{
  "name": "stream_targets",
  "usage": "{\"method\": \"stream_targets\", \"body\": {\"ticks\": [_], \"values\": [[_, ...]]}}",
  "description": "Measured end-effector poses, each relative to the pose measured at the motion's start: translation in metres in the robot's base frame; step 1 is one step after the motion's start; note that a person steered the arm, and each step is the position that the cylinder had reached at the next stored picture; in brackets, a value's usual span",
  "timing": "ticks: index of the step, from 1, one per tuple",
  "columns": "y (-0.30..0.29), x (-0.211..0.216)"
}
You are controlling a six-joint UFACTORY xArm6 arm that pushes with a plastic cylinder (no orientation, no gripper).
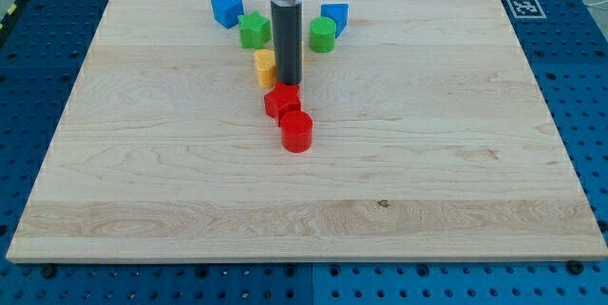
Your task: Push the red star and red circle towards down
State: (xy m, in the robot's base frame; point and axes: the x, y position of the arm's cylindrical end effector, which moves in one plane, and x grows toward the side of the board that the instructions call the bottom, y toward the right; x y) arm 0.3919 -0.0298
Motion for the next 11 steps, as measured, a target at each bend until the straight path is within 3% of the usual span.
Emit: {"method": "stream_targets", "body": {"ticks": [2, 5, 7, 9, 11], "values": [[-0.014, 0.004], [-0.005, 0.056], [-0.005, 0.063], [-0.005, 0.117], [-0.016, 0.115]]}}
